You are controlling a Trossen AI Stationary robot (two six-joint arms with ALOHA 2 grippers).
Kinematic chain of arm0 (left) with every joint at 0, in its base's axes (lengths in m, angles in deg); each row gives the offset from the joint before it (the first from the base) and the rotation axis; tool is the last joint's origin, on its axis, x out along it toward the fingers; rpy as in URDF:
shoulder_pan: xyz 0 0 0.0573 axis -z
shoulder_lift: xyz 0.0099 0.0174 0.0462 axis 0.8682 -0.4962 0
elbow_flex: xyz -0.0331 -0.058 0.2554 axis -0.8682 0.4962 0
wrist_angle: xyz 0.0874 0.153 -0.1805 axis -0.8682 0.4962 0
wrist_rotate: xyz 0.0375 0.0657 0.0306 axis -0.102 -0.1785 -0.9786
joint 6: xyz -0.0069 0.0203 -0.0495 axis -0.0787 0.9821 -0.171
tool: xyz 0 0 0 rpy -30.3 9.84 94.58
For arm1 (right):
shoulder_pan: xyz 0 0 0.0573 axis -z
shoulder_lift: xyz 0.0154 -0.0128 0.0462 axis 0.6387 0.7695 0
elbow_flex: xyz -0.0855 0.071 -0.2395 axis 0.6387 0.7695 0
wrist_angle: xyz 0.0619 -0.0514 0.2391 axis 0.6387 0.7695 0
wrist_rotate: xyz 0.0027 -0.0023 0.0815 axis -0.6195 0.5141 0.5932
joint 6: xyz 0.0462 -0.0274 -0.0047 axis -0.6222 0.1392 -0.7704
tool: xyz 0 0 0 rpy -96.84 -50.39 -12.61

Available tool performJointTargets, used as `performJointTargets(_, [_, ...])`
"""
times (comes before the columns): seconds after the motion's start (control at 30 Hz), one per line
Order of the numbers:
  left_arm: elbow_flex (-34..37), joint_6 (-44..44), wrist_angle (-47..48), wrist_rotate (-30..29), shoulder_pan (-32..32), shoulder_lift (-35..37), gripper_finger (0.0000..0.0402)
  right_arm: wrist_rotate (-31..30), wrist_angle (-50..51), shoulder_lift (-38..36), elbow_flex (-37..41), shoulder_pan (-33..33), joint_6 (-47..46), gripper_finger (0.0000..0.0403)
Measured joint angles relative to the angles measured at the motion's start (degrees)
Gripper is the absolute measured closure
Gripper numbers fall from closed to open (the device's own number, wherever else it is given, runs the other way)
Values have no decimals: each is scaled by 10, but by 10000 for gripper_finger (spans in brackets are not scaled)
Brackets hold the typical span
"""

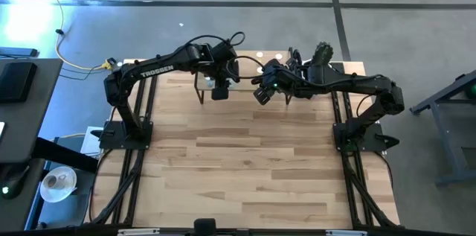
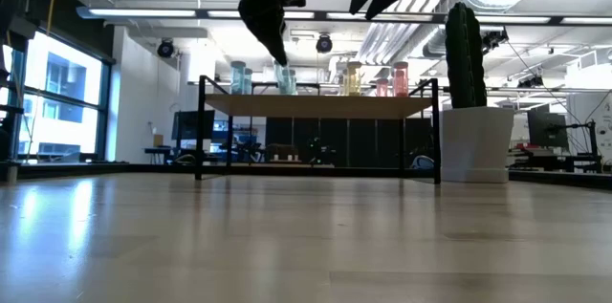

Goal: Pick and place medicine bottles onto shelf by color
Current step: Put the blue pill bottle on the shelf aligned with the other blue pill bottles

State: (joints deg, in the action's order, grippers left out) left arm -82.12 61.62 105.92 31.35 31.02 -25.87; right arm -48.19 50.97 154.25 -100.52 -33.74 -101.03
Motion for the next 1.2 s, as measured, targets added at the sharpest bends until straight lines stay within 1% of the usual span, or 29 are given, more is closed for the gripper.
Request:
performJointTargets(0.27, [0,-6,-4,-15,-1,-13,263,0,0,0,0,0,0,206])
performJointTargets(0.67, [0,-7,-13,-18,1,-12,263,3,0,0,0,0,1,206])
performJointTargets(0.83, [0,-7,-12,-33,5,-12,263,3,1,0,0,0,1,206])
performJointTargets(1.2, [0,-20,-7,-43,4,-7,263,3,1,0,0,0,2,206])
